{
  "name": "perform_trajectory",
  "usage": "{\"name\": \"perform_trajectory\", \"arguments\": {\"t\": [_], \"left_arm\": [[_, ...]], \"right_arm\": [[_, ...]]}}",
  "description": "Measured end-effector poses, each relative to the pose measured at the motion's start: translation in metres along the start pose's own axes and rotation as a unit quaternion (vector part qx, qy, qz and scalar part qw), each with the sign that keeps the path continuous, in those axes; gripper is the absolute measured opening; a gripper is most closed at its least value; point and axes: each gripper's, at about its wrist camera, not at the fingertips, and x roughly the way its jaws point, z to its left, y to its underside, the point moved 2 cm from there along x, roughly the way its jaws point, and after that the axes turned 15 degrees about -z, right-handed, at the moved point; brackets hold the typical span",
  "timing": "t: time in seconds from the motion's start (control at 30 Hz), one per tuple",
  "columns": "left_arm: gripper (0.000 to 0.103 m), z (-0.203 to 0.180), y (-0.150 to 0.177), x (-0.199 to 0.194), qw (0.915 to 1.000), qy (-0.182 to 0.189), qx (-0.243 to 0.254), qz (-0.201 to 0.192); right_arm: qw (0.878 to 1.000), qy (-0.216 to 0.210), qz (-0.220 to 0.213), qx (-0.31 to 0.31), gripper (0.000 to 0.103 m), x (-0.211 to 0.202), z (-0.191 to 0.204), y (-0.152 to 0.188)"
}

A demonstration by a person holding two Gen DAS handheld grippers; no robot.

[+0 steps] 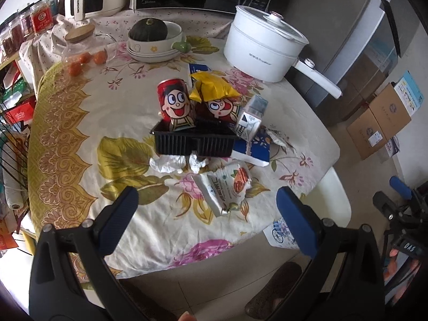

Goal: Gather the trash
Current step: 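Reach the left tool to the black ribbed tray and close on it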

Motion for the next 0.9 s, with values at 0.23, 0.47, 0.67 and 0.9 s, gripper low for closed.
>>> {"name": "perform_trajectory", "arguments": {"t": [0.23, 0.47, 0.67, 0.9], "left_arm": [[0.095, 0.034, -0.023, 0.056, 0.9948, -0.011, -0.096, 0.031], [0.081, 0.04, -0.014, 0.114, 0.9864, -0.038, -0.145, 0.068], [0.061, 0.045, 0.0, 0.119, 0.9857, -0.034, -0.142, 0.085], [0.06, 0.06, 0.004, 0.108, 0.986, -0.011, -0.149, 0.074]], "right_arm": [[0.999, 0.013, 0.045, 0.011, 0.103, 0.04, -0.016, 0.012], [0.999, 0.012, 0.03, 0.008, 0.103, 0.048, -0.017, 0.0], [0.999, 0.001, 0.038, 0.02, 0.103, 0.052, -0.016, -0.001], [0.999, 0.007, 0.044, 0.011, 0.103, 0.059, -0.006, 0.0]]}}
